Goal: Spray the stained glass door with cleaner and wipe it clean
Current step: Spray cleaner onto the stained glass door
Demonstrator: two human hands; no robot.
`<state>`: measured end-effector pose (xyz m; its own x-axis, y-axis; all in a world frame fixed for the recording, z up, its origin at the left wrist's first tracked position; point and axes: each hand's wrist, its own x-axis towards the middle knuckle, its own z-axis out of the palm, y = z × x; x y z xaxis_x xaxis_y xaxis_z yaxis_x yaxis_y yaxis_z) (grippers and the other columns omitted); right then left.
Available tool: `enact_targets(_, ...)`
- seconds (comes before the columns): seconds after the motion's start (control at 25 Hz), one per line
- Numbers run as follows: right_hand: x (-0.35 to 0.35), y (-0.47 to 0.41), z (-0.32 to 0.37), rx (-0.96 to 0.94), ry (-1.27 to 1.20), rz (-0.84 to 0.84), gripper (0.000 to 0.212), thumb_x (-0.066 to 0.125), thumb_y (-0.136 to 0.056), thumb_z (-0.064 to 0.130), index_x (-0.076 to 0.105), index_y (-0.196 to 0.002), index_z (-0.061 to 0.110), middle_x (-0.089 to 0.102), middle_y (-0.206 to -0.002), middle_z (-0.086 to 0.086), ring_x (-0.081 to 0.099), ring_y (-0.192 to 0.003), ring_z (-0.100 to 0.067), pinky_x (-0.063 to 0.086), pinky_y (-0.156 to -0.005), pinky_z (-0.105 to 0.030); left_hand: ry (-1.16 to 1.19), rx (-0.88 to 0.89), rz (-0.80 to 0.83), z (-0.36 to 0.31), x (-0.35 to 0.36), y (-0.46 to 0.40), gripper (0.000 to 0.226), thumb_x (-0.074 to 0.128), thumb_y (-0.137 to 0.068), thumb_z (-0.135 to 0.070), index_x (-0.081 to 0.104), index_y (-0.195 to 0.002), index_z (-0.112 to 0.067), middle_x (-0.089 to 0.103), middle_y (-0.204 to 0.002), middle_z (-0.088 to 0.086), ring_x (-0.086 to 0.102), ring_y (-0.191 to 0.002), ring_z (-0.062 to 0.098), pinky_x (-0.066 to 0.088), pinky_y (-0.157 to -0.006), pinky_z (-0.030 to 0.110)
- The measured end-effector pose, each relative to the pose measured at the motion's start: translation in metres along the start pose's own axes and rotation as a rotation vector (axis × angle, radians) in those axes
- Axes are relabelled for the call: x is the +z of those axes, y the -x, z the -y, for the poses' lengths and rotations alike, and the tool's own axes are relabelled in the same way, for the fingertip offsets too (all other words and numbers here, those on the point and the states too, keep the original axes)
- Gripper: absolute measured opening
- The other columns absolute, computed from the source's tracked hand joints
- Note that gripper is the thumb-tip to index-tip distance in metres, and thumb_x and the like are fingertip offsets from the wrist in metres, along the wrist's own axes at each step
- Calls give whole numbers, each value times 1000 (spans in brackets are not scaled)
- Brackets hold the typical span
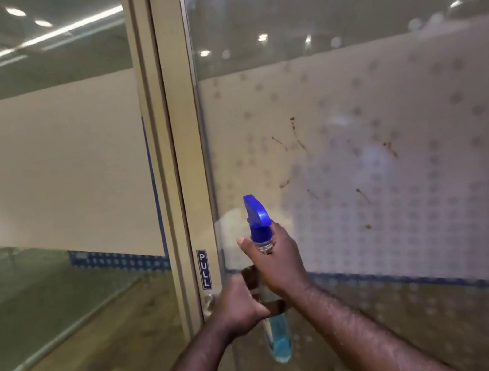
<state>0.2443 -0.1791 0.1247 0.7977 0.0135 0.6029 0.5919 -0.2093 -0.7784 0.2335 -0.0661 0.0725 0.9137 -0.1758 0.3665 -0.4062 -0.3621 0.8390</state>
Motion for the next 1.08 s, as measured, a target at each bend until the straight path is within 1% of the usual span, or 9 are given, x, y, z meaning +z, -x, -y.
enact_targets(0.08,-9,-23,2,-21,52,-41,22,68,-84,40,57,-100,31,61,-94,8,59,-81,-2,40,-65,-17,11,31,47,-7,1,-27,52,90,-58,-26,67,-105,-23,76,-103,-10,73,-95,7,62,-82,32)
enact_targets(0.2,-7,-52,6,-45,146,-105,17,67,-84,41,51,-85,36,58,-88,9,56,-76,-4,40,-63,-22,69,48,74,-10,-6,-58,53,90,-60,-26,67,-109,-24,76,-107,-11,71,-99,5,59,-84,31)
enact_targets(0.32,7,-75,4,-29,250,-138,21,62,-83,44,45,-75,37,55,-85,9,54,-73,-6,45,-66,-29,72,60,108,-4,-18,-80,50,88,-61,-35,66,-106,-31,74,-106,-19,68,-98,-5,53,-77,16)
enact_targets(0.36,11,-81,1,-21,282,-147,22,60,-83,45,44,-72,35,53,-83,10,54,-72,-7,45,-66,-30,65,64,118,0,-22,-86,49,88,-61,-36,66,-104,-33,74,-105,-20,68,-97,-6,52,-75,15)
enact_targets(0.56,31,-105,-11,-6,367,-157,26,59,-85,43,41,-69,34,51,-79,10,52,-69,-7,42,-64,-29,94,79,140,22,-38,-114,46,88,-63,-32,67,-104,-30,75,-104,-17,69,-99,-2,54,-81,23)
enact_targets(0.68,38,-124,-7,-20,410,-183,27,59,-85,42,40,-68,34,51,-77,10,52,-68,-10,42,-63,-29,130,117,134,23,-47,-135,45,88,-61,-29,69,-102,-28,76,-102,-14,70,-97,1,55,-75,19)
enact_targets(0.76,41,-138,-3,-29,417,-203,24,58,-85,43,41,-71,33,54,-79,8,54,-70,-14,47,-66,-35,145,140,127,21,-53,-150,44,88,-60,-28,70,-100,-26,77,-100,-12,71,-94,2,54,-73,19)
enact_targets(0.84,42,-148,3,-40,408,-207,20,59,-85,45,45,-78,33,60,-86,5,57,-77,-16,52,-76,-40,141,161,125,16,-59,-163,43,88,-62,-26,70,-101,-25,77,-100,-11,71,-95,3,55,-76,23)
enact_targets(1.08,33,-182,37,-101,424,-260,21,59,-86,43,46,-75,30,60,-86,1,59,-79,-21,52,-82,-49,82,237,91,-22,-79,-193,42,89,-67,-20,70,-105,-19,77,-102,-3,71,-100,14,58,-82,32)
